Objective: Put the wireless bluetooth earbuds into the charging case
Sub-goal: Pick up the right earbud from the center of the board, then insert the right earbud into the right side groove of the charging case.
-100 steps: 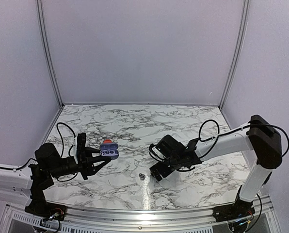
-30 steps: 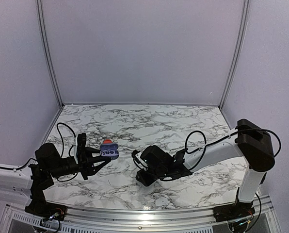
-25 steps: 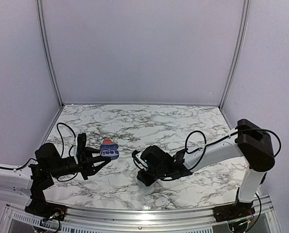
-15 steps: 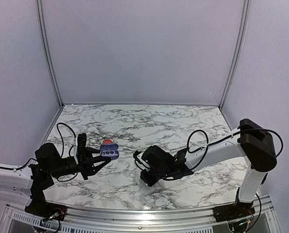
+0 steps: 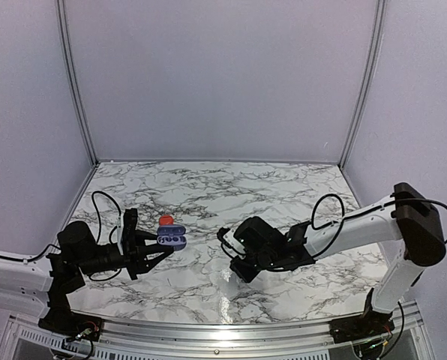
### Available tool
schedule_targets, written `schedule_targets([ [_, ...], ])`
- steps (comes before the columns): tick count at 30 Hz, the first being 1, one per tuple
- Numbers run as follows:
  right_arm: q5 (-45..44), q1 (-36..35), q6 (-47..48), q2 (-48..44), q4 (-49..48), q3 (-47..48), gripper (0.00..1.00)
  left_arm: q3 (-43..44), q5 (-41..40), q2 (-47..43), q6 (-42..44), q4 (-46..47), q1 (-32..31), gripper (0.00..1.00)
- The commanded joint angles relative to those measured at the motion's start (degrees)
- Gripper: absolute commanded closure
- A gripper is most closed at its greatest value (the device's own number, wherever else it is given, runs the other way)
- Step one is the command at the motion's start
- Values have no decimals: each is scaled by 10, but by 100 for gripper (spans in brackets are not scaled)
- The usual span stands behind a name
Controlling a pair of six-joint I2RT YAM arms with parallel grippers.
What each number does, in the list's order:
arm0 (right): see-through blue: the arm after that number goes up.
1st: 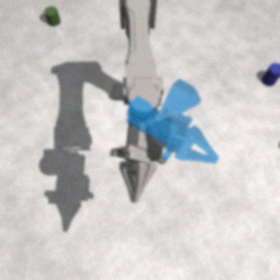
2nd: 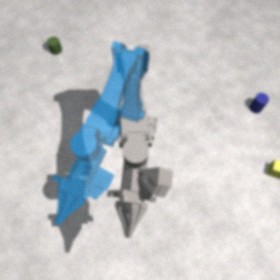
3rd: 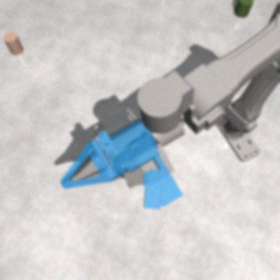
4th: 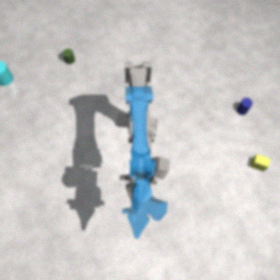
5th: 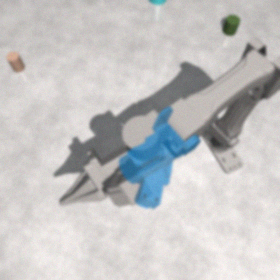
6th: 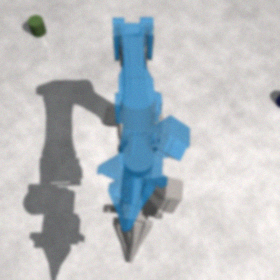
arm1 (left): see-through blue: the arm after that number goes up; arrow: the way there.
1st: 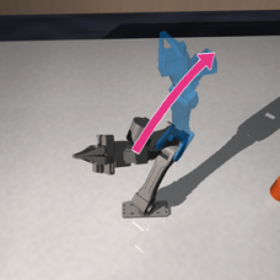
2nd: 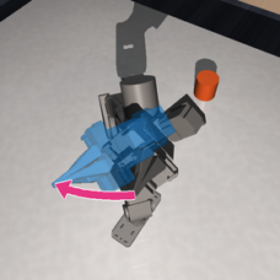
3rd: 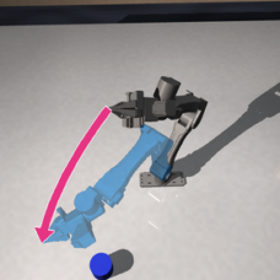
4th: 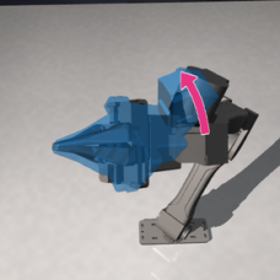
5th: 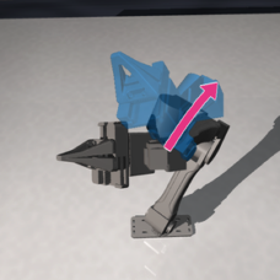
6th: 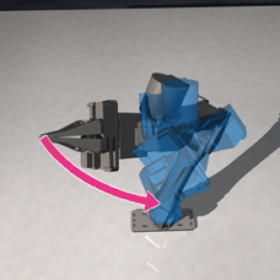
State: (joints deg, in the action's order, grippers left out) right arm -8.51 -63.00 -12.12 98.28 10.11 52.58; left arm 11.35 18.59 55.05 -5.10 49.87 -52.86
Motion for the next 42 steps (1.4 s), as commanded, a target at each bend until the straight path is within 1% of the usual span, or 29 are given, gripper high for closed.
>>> schedule_targets([
  [1, -18, 18, 57, -53, -5, -6, 71, 13, 25, 9, 3, 21, 3, 100],
  [8, -5, 43, 118, -102, -13, -12, 71, 24, 64, 41, 0, 33, 3, 100],
  [12, 6, 44, 145, -125, -12, -6, 71, 24, 77, 58, 10, 49, 3, 100],
  [16, 27, 41, 168, -152, 6, 16, 71, 30, 108, 76, 19, 63, 4, 100],
  [20, 41, 28, 191, -179, 18, 37, 71, 39, 136, 89, 15, 71, 5, 100],
  [29, 54, -10, 231, -219, 54, 75, 71, 43, 155, 107, 11, 90, 11, 100],
  [37, 73, -46, 257, -233, 82, 115, 71, 60, 194, 117, 1, 95, 12, 100],
  [42, 78, -75, 264, -230, 90, 136, 71, 63, 194, 114, -4, 103, 12, 100],
])
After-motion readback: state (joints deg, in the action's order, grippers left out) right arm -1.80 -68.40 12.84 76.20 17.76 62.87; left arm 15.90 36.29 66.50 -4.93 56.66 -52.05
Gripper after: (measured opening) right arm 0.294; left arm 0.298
